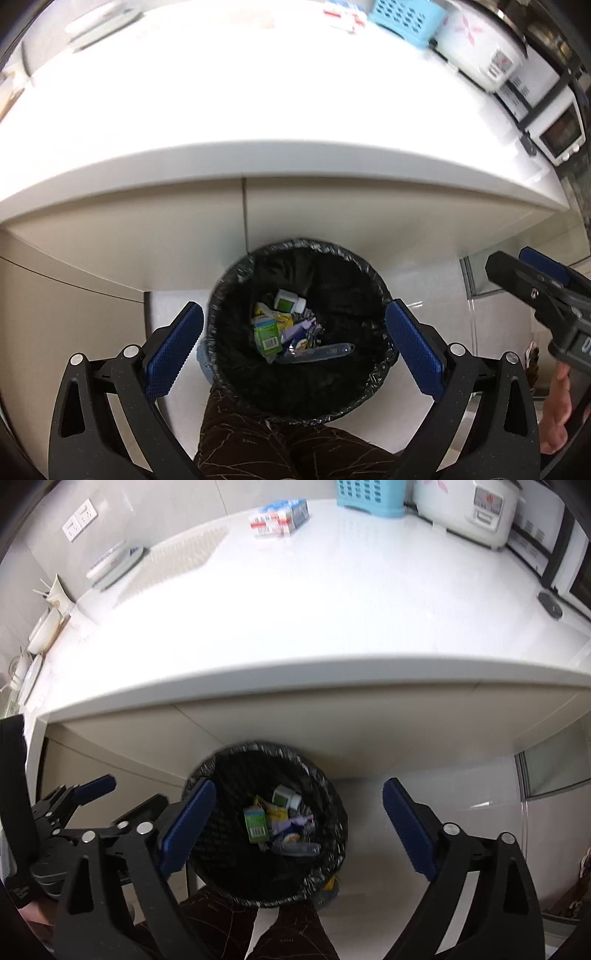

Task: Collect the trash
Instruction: 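Move the left gripper to the bubble wrap while the right gripper reaches the milk carton, then pinch the bubble wrap with the left gripper while the right gripper grasps the milk carton, then lift the bubble wrap and milk carton with both grippers and carry them over the bin, then open the left gripper to drop the bubble wrap into the bin, then open the right gripper to drop the milk carton into the bin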

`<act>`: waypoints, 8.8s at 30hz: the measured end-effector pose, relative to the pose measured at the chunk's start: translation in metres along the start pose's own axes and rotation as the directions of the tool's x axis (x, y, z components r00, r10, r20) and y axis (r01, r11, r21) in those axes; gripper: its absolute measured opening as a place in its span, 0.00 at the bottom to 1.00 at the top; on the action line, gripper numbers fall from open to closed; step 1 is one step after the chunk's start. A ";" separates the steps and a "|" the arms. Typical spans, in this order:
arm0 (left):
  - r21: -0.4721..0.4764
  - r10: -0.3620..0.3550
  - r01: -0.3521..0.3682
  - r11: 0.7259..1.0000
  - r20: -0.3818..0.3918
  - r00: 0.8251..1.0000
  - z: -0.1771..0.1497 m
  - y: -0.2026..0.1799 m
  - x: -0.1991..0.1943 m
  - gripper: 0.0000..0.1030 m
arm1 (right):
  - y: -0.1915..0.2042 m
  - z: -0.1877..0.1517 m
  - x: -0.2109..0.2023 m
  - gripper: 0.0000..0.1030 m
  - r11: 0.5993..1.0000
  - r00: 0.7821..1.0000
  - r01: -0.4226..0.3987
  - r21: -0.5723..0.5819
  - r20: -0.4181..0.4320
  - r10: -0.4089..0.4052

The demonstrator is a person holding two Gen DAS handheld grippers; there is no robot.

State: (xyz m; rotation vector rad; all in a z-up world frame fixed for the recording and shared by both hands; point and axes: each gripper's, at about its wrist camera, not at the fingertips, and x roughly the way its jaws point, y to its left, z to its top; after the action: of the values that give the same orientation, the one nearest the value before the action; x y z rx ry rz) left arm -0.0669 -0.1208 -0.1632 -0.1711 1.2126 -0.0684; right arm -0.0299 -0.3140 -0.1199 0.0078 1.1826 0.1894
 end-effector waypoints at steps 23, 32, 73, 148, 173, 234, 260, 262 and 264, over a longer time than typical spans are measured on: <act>0.025 -0.001 -0.001 1.000 0.093 0.996 0.151 0.081 -0.071 0.94 | 0.072 0.150 -0.040 0.92 0.999 0.986 0.041 0.020 0.159 -0.044; 0.002 0.026 -0.027 1.000 0.097 0.995 0.204 0.112 -0.067 0.94 | 0.086 0.206 -0.027 0.92 0.998 0.984 0.065 -0.005 0.167 -0.064; -0.016 0.151 -0.155 0.988 -0.148 0.977 0.374 0.161 0.078 0.51 | 0.048 0.387 0.163 0.66 0.956 0.970 0.209 0.205 -0.170 -0.176; 0.003 0.024 -0.025 1.000 0.064 0.998 0.209 0.088 -0.112 0.08 | 0.067 0.188 -0.069 0.59 0.998 0.985 0.035 0.048 0.167 -0.043; -0.012 0.039 -0.039 0.999 -0.030 0.999 0.048 0.045 -0.087 0.07 | 0.042 0.047 -0.064 0.59 1.000 0.997 0.003 -0.012 0.076 -0.002; -0.044 0.054 -0.056 0.997 -0.040 0.998 -0.025 0.060 -0.001 0.94 | 0.043 -0.045 0.036 0.59 1.000 0.991 -0.028 -0.011 -0.129 0.027; -0.084 0.096 -0.100 0.991 -0.049 0.994 -0.018 0.111 -0.005 0.94 | 0.087 -0.041 0.108 0.61 0.995 0.966 -0.037 -0.090 -0.257 0.013; -0.076 0.094 -0.098 0.992 -0.052 0.994 -0.018 0.109 -0.002 0.94 | 0.084 -0.039 0.106 0.64 0.996 0.968 -0.032 -0.084 -0.251 0.010; -0.071 0.089 -0.093 0.993 -0.054 0.995 -0.018 0.107 -0.001 0.94 | 0.082 -0.037 0.100 0.69 0.997 0.973 -0.024 -0.079 -0.231 0.005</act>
State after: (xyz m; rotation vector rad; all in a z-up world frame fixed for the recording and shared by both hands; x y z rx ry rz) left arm -0.0883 -0.0165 -0.1863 -0.1784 1.2723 0.0514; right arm -0.0387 -0.2218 -0.2175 -0.0795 1.4063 0.2566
